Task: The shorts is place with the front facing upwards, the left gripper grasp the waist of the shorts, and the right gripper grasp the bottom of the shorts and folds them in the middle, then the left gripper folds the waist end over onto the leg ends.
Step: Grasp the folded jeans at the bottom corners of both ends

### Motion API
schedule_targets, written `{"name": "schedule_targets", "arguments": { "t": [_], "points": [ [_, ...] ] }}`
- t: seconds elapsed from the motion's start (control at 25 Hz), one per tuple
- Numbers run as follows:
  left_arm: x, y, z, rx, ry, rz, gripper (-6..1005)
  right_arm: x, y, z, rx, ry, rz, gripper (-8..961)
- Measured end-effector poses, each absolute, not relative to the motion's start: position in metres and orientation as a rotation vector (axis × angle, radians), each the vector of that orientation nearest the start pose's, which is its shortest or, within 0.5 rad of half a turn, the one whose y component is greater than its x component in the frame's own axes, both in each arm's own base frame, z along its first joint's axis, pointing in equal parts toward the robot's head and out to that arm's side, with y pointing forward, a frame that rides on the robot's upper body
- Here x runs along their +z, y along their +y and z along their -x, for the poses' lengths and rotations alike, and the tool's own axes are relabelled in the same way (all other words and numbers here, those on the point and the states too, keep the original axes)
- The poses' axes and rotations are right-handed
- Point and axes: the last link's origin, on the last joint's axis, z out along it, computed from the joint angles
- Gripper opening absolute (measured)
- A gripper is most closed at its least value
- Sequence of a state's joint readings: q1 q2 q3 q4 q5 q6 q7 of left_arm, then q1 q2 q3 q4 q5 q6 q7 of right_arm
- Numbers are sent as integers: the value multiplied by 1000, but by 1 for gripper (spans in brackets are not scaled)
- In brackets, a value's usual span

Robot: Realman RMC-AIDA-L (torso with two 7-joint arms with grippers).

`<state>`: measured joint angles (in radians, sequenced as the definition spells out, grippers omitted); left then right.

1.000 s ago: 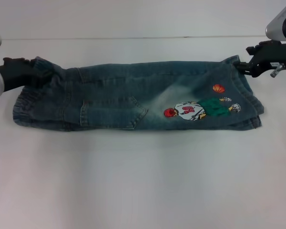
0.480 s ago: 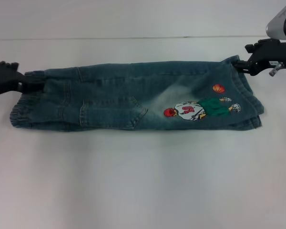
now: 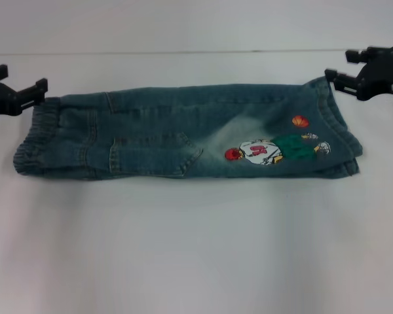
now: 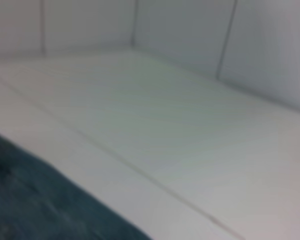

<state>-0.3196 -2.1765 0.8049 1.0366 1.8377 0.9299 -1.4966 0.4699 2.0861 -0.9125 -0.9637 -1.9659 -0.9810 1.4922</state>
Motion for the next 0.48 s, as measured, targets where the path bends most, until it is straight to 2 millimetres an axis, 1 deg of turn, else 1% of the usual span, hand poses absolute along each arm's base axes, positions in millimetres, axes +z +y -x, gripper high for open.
{"name": "schedule_targets", "arguments": {
  "t": [0.16,0.28,0.36,0.48],
  "points": [
    [66,333,305,-702,-578,2043,846,60,367,-274,534,390,2282,567],
    [66,306,310,-897,-508,2010,844,62,344,-277,679,312,2300,568],
    [64,291,314,-960,-465,1982,844,62,331,-279,745,273,2305,569],
    [55,270,323,-992,-421,1938,844,53,319,-287,798,264,2300,571]
  ]
}}
